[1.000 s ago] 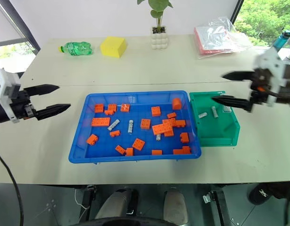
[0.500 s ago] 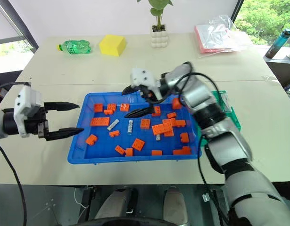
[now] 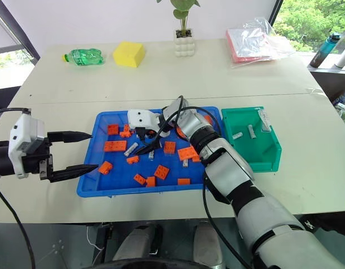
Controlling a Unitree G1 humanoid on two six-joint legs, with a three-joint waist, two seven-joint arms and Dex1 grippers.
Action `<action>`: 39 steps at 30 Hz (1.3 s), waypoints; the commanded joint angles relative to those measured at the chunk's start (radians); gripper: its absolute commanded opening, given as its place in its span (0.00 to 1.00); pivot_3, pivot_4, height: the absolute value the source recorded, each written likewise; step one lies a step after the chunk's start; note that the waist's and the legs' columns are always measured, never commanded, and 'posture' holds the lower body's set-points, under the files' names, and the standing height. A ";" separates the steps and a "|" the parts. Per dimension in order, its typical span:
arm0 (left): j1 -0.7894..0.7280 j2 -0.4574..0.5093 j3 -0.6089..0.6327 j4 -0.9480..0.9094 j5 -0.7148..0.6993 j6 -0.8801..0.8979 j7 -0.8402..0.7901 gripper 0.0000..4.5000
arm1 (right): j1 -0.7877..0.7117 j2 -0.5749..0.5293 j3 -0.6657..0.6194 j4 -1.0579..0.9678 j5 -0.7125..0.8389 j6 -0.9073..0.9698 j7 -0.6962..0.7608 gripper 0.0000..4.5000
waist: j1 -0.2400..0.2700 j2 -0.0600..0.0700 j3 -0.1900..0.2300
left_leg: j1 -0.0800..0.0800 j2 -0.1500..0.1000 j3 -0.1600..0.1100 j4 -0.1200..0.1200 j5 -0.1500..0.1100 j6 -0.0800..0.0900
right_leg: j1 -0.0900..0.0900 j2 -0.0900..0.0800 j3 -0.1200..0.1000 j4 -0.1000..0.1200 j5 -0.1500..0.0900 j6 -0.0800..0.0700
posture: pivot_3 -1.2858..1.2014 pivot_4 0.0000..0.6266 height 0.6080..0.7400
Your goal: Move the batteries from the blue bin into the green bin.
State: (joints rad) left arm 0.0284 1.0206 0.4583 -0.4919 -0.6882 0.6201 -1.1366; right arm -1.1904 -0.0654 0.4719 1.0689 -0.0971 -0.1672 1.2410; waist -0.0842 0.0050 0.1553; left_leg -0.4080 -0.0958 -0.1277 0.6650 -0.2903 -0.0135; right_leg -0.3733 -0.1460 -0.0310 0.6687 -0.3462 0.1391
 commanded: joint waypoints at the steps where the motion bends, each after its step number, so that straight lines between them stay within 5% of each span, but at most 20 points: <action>1: -0.011 0.008 0.040 -0.007 -0.011 -0.007 0.015 1.00 | -0.003 0.022 -0.021 0.006 -0.018 -0.049 -0.009 0.99 | -0.007 0.000 0.000 | 0.000 0.000 -0.002 0.000 0.000 0.000 | 0.000 0.001 0.000 0.000 0.000 0.000 | 0.52 0.24 0.90; 7: -0.073 0.018 0.010 0.028 -0.012 -0.006 0.026 1.00 | 0.032 0.036 -0.022 0.007 -0.051 -0.088 -0.027 0.99 | -0.018 0.000 0.000 | 0.000 0.000 -0.008 0.000 0.001 -0.002 | 0.000 0.004 0.001 0.000 0.000 0.000 | 0.52 0.24 0.90; 16: -0.139 0.011 -0.045 0.072 0.006 -0.022 0.024 1.00 | 0.074 0.026 -0.030 -0.053 -0.054 -0.081 0.012 0.04 | -0.022 0.000 0.000 | 0.000 0.001 -0.011 -0.001 0.001 -0.003 | 0.001 0.006 0.002 0.000 0.000 0.000 | 0.52 0.24 0.90; 22: -0.173 0.000 -0.098 0.103 0.022 -0.050 0.015 1.00 | 0.118 -0.036 -0.073 -0.202 -0.011 0.011 0.047 0.04 | -0.017 0.000 0.000 | 0.000 0.001 -0.012 -0.001 0.002 -0.003 | 0.001 0.006 0.002 0.001 0.000 0.000 | 0.52 0.24 0.90; 26: -0.189 -0.025 -0.137 0.110 0.026 -0.064 0.020 1.00 | 0.198 -0.132 -0.138 -0.485 0.055 0.189 0.061 0.04 | -0.012 0.000 0.000 | 0.000 0.001 -0.012 0.000 0.002 -0.003 | 0.003 0.006 0.002 0.001 0.000 0.000 | 0.52 0.24 0.90; 33: -0.204 -0.108 -0.213 0.095 0.043 -0.082 0.066 1.00 | 0.392 -0.418 -0.474 -1.112 0.253 0.783 -0.079 0.04 | 0.013 0.000 0.000 | -0.002 0.000 -0.011 0.001 0.002 -0.003 | 0.001 0.004 0.002 0.011 0.000 0.000 | 0.52 0.24 0.90; 39: -0.236 -0.163 -0.266 0.104 0.056 -0.094 0.094 1.00 | 0.638 -0.732 -0.781 -1.293 0.313 1.017 -0.165 0.04 | 0.056 0.000 0.000 | -0.002 -0.009 -0.009 0.001 0.002 -0.002 | 0.001 -0.005 0.003 0.010 0.000 0.000 | 0.52 0.24 0.90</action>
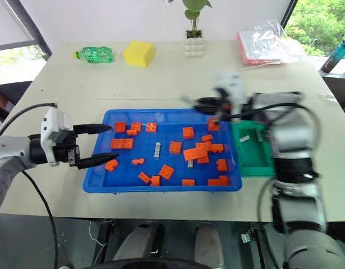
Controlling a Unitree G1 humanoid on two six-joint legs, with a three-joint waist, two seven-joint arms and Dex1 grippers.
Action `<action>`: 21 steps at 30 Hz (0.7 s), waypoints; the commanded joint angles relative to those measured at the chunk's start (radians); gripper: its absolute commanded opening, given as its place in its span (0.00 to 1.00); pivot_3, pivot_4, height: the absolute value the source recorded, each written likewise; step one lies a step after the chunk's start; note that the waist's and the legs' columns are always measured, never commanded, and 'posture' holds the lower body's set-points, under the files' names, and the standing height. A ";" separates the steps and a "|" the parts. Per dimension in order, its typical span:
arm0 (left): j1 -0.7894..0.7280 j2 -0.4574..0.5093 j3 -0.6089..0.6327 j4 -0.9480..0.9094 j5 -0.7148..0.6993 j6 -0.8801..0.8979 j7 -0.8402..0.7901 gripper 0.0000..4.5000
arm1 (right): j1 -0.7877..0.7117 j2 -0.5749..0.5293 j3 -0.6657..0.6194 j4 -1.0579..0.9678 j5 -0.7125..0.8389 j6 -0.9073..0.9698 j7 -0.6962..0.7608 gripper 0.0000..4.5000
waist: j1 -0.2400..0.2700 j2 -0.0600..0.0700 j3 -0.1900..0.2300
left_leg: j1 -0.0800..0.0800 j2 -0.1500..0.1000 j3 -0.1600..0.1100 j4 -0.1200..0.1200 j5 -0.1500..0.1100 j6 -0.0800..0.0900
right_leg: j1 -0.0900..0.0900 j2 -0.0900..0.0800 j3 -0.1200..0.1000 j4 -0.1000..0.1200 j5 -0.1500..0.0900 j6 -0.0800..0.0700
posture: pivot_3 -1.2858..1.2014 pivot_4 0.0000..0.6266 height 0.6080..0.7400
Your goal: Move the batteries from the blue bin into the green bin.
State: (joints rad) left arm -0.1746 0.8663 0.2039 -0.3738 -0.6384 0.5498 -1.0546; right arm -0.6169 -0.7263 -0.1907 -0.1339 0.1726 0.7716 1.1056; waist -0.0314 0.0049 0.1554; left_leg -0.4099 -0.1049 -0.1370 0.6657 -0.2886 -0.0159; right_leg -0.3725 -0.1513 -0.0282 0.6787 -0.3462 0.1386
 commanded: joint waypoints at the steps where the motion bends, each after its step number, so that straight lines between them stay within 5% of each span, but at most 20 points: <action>1: -0.041 -0.014 -0.018 -0.009 0.008 -0.025 0.011 1.00 | 0.096 -0.096 -0.151 -0.104 0.058 0.104 -0.038 0.04 | 0.007 0.000 0.000 | 0.000 0.000 0.001 0.000 0.000 0.000 | 0.001 0.000 0.000 -0.002 0.000 0.000 | 0.52 0.24 0.90; 7: -0.113 -0.030 -0.059 0.059 0.032 -0.046 -0.007 1.00 | 0.267 -0.176 -0.235 -0.174 0.120 0.156 -0.069 0.04 | 0.004 0.000 0.000 | 0.000 0.005 0.009 -0.001 0.000 0.000 | 0.003 0.002 0.000 -0.010 0.000 0.000 | 0.52 0.24 0.90; 15: -0.156 -0.039 -0.071 0.092 0.045 -0.061 -0.017 1.00 | 0.231 -0.208 -0.170 -0.142 0.144 0.089 -0.133 0.84 | 0.009 0.000 0.000 | 0.001 0.006 0.010 0.000 0.000 0.001 | 0.003 0.002 0.000 -0.010 0.000 0.000 | 0.52 0.24 0.90; 21: -0.131 -0.034 -0.059 0.075 0.050 -0.064 -0.013 1.00 | -0.045 -0.029 0.047 -0.171 0.280 0.153 -0.156 0.84 | -0.013 0.000 0.000 | 0.001 0.008 0.010 0.000 0.000 0.000 | 0.003 0.003 -0.001 -0.012 0.000 0.000 | 0.52 0.24 0.90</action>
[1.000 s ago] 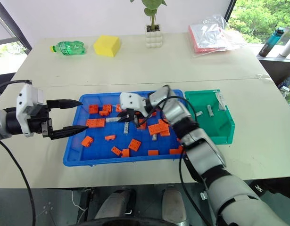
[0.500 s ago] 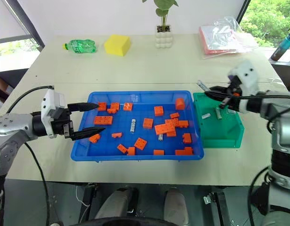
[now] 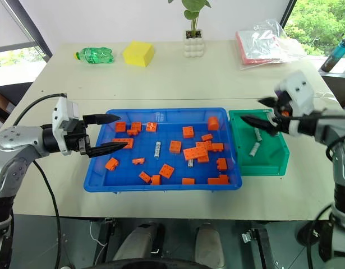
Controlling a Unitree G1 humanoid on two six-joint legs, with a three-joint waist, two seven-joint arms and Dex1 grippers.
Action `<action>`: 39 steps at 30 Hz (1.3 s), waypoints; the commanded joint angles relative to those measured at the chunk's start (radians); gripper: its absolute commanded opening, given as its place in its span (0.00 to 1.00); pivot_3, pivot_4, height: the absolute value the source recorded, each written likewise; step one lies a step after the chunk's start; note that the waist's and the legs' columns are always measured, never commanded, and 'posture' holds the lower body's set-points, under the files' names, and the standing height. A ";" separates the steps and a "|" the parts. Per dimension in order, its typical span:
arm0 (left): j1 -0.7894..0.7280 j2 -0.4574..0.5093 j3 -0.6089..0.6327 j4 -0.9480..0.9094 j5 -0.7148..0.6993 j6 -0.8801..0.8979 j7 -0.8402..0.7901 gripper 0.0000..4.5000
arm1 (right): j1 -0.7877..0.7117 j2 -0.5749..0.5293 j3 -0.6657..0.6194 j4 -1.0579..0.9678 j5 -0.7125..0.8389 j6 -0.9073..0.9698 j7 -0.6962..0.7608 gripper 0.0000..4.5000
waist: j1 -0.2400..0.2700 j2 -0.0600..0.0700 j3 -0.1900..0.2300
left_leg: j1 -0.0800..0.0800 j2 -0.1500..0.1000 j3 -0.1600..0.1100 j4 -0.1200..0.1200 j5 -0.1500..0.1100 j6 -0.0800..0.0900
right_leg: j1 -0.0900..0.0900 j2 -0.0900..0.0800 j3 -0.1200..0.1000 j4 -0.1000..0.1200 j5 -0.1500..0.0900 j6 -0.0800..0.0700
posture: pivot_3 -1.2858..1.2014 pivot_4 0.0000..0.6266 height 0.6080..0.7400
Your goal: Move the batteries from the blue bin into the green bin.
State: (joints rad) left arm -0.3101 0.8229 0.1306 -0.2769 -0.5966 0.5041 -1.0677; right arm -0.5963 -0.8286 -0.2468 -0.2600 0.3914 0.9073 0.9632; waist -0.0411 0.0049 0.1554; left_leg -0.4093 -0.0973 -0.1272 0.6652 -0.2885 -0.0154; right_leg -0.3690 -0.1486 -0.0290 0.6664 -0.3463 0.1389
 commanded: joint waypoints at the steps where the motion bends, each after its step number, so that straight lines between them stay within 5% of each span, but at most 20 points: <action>1: 0.006 0.010 0.014 -0.022 0.009 -0.018 0.000 1.00 | -0.090 0.109 0.148 -0.045 0.066 0.020 -0.020 0.84 | -0.004 0.000 0.000 | 0.000 0.000 0.000 0.000 0.000 0.000 | 0.000 0.000 0.000 0.000 0.000 0.000 | 0.52 0.24 0.90; 10: 0.050 0.056 0.059 -0.062 0.000 -0.003 -0.003 1.00 | -0.182 0.365 0.570 0.107 -0.069 0.080 -0.144 0.84 | -0.003 0.000 0.000 | 0.000 -0.003 -0.006 0.000 0.000 0.000 | 0.000 -0.001 0.000 0.002 0.000 0.000 | 0.52 0.24 0.90; 18: 0.097 0.084 0.101 -0.092 -0.015 0.012 0.009 1.00 | -0.192 0.427 0.652 0.145 -0.082 0.170 -0.190 0.84 | -0.004 -0.001 0.000 | 0.000 -0.004 -0.008 0.000 0.000 0.000 | -0.001 -0.001 0.000 0.004 0.000 0.000 | 0.52 0.24 0.90; 27: 0.097 0.076 0.101 -0.113 -0.026 0.032 0.030 1.00 | -0.166 0.368 0.744 0.208 -0.190 -0.211 -0.060 0.84 | -0.006 -0.001 0.000 | 0.000 -0.004 -0.008 0.000 0.000 0.000 | -0.002 -0.001 0.000 0.004 0.000 0.000 | 0.52 0.24 0.90; 31: 0.083 0.079 0.100 -0.108 -0.030 0.034 0.034 1.00 | -0.180 0.386 0.735 0.290 -0.222 -0.269 -0.046 0.98 | -0.007 -0.001 0.000 | 0.000 -0.004 -0.008 0.000 0.000 0.000 | -0.002 -0.001 0.000 0.004 0.000 0.000 | 0.52 0.24 0.90; 39: 0.070 0.086 0.103 -0.100 -0.029 0.032 0.032 1.00 | -0.168 0.406 0.745 0.337 -0.260 -0.322 -0.002 0.98 | -0.007 -0.001 0.000 | 0.000 -0.004 -0.008 0.000 0.000 0.000 | -0.002 0.000 0.000 0.004 0.000 0.000 | 0.52 0.24 0.90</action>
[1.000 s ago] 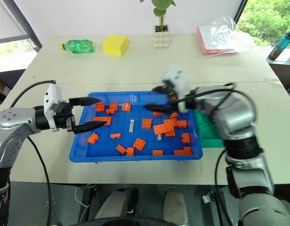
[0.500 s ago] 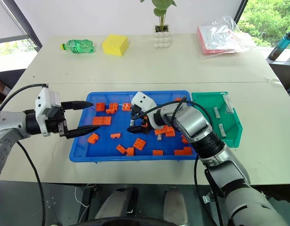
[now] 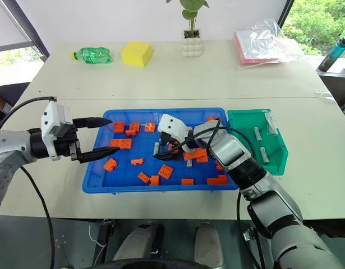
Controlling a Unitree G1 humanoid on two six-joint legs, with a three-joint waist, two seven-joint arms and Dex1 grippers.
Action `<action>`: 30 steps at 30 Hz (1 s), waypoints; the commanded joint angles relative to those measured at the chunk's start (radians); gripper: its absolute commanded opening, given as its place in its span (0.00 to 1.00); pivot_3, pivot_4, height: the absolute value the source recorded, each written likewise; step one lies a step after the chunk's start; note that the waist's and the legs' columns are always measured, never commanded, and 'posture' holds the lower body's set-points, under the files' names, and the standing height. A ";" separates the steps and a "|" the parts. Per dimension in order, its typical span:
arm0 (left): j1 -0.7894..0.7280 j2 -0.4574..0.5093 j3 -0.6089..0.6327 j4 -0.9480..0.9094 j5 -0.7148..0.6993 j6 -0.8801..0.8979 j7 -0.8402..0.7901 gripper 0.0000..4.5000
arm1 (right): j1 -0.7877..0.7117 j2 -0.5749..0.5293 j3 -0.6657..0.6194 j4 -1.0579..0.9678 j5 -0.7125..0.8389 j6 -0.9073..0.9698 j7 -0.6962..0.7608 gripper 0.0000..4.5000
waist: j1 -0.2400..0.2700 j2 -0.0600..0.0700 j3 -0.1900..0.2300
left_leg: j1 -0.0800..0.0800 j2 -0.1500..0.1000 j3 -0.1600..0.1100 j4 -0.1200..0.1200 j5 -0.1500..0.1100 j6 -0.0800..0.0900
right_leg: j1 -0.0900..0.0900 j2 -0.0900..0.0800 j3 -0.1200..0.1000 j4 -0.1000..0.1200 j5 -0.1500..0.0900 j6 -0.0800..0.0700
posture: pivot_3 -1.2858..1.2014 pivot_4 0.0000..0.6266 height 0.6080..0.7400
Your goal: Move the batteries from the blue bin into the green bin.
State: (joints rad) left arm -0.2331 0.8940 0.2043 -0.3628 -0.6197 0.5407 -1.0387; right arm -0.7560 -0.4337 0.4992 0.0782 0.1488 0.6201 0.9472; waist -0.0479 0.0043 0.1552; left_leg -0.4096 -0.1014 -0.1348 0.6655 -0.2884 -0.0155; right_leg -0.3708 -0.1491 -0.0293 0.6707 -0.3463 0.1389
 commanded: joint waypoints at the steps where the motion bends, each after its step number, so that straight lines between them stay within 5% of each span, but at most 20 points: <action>1: -0.007 0.015 0.030 -0.015 -0.006 -0.005 0.003 1.00 | -0.005 0.014 0.003 0.008 -0.026 -0.046 0.017 0.98 | 0.000 0.000 0.000 | 0.000 0.000 0.000 0.000 0.000 0.000 | 0.000 0.000 0.000 0.000 0.000 0.000 | 0.52 0.24 0.90; 7: -0.014 0.009 0.019 -0.011 -0.002 -0.008 0.003 1.00 | 0.016 0.027 0.015 0.045 -0.061 -0.101 0.042 0.98 | 0.000 0.000 0.000 | 0.000 0.000 0.000 0.000 0.000 0.000 | 0.000 0.000 0.000 0.000 0.000 0.000 | 0.52 0.24 0.90; 13: -0.010 -0.002 -0.002 -0.015 -0.002 -0.011 -0.003 1.00 | 0.025 0.032 -0.045 0.008 -0.033 -0.059 0.044 0.50 | 0.001 0.000 0.000 | 0.000 0.000 0.000 0.000 0.000 0.000 | 0.000 0.000 0.000 0.000 0.000 0.000 | 0.52 0.24 0.90; 17: -0.019 -0.017 -0.023 -0.010 -0.008 -0.016 -0.011 1.00 | 0.039 -0.017 -0.175 -0.120 0.043 0.060 0.029 0.50 | 0.003 0.000 0.000 | 0.000 0.000 0.000 0.000 0.000 0.000 | 0.000 0.000 0.000 0.000 0.000 0.000 | 0.52 0.24 0.90; 23: -0.030 -0.045 -0.068 -0.020 -0.012 -0.025 -0.042 1.00 | 0.095 -0.244 -0.532 -0.287 0.166 0.312 -0.029 0.50 | 0.014 0.000 0.000 | 0.000 -0.002 -0.002 0.000 0.000 0.000 | 0.002 -0.001 0.000 0.000 0.000 0.000 | 0.52 0.24 0.90; 30: -0.104 -0.098 -0.134 0.022 -0.001 -0.045 -0.077 1.00 | 0.333 -0.492 -0.842 -0.349 0.206 0.427 -0.062 0.50 | 0.030 0.000 0.000 | 0.000 -0.002 0.002 0.000 0.000 0.000 | 0.003 -0.002 0.000 -0.003 0.000 0.000 | 0.52 0.24 0.90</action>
State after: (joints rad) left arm -0.3159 0.7991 0.0764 -0.3415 -0.6203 0.5176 -1.1067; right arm -0.4310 -0.9048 -0.2801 -0.2201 0.3334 1.0379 0.8918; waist -0.0181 0.0043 0.1553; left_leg -0.4097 -0.1029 -0.1321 0.6656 -0.2886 -0.0150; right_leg -0.3675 -0.1508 -0.0291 0.6672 -0.3463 0.1389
